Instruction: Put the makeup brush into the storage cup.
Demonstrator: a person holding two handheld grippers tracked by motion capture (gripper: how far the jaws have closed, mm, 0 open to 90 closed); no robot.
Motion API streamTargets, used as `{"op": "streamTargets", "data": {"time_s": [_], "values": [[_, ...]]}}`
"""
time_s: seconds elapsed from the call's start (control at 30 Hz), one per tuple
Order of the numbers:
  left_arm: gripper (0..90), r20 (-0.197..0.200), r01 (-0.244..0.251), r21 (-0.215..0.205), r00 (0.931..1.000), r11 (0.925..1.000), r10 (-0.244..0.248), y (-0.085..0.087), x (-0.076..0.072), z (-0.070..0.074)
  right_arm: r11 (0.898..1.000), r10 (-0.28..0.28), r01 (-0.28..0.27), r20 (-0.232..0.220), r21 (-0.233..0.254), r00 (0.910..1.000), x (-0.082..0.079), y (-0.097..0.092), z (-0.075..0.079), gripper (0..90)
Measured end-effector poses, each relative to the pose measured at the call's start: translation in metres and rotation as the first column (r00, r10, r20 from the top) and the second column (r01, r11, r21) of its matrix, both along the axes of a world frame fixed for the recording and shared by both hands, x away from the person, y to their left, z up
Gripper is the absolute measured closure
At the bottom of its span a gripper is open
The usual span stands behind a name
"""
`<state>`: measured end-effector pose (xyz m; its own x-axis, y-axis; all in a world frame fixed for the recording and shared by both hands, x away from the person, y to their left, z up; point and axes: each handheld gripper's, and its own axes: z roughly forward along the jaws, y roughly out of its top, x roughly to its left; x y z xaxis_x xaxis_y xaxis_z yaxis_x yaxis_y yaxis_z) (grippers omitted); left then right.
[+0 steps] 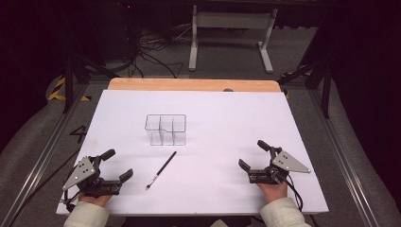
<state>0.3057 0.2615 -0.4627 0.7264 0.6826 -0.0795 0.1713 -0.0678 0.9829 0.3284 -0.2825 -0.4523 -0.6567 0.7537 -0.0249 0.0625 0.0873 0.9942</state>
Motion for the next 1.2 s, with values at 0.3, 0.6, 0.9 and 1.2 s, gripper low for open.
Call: {"op": "streamTargets", "data": {"time_s": [0.3,0.6,0.9,1.2], "values": [[1.4,-0.011,-0.005,0.013,0.9999,0.9999,0.006,0.001,0.003,0.0,1.0,0.001,-0.001,0.001,-0.002,1.0,0.0,0.0,0.0,0.7],[1.3,-0.007,-0.019,0.009,0.9998,0.9998,0.019,0.002,0.003,0.001,1.0,0.001,-0.001,-0.012,-0.003,0.9999,-0.001,0.0,0.0,0.3],[1.4,-0.006,-0.029,0.012,0.9996,0.9995,0.029,0.002,0.004,0.004,1.0,0.013,-0.013,-0.011,0.007,0.9998,-0.002,-0.001,0.016,0.4],[1.3,-0.003,-0.03,0.014,0.9996,0.9995,0.03,0.003,0.004,0.005,0.998,0.05,-0.049,-0.016,0.041,0.9986,0.001,-0.002,0.034,0.7]]}}
